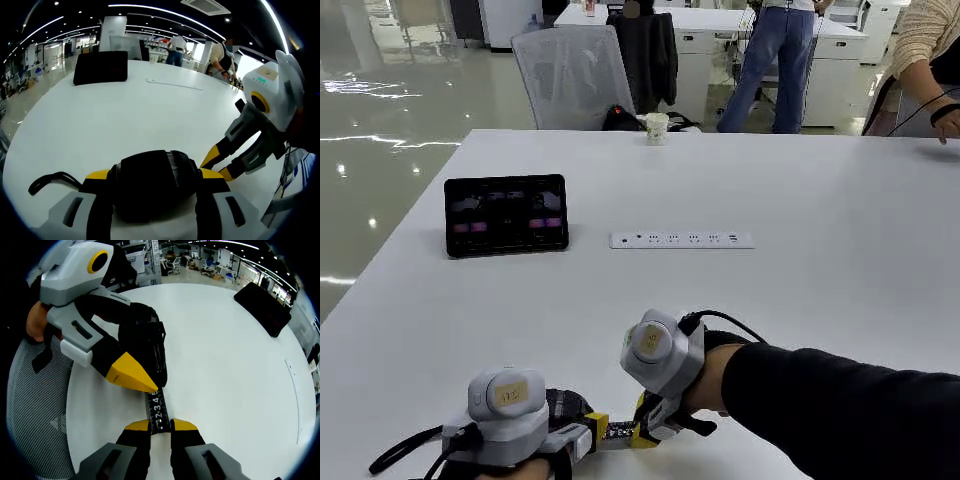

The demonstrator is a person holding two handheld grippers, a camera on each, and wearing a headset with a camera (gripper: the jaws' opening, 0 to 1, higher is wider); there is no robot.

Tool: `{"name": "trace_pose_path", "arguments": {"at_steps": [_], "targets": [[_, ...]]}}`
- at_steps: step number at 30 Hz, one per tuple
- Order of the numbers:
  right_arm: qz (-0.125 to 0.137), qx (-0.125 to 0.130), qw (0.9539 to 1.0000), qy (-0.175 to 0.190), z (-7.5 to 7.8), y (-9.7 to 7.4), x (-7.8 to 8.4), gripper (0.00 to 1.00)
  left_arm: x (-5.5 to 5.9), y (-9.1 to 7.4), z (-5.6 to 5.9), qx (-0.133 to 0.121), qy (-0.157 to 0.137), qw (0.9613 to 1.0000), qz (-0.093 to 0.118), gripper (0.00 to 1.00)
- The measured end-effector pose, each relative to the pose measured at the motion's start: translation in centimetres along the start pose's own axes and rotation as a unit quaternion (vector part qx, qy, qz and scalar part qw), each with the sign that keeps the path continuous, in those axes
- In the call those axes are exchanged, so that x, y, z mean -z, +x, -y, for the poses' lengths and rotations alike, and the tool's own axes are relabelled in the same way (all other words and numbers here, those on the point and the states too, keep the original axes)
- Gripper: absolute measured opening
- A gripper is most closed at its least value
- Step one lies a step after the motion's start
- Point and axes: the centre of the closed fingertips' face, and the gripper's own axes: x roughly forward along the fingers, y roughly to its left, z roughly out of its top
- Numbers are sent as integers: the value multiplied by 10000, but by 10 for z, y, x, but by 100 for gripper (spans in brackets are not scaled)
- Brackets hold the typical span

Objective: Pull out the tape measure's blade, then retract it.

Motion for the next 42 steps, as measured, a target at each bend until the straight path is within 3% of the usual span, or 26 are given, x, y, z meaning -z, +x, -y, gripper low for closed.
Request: {"name": "trace_pose_path", "arguments": {"at_steps": [18, 42], "targets": [[114, -72, 9999, 81, -2, 7, -16, 11, -1, 0, 0, 50, -114, 9999, -6, 62], [283, -75, 9995, -106, -9, 17, -35, 12, -1, -1, 0, 98, -143, 9998, -8, 62]]}}
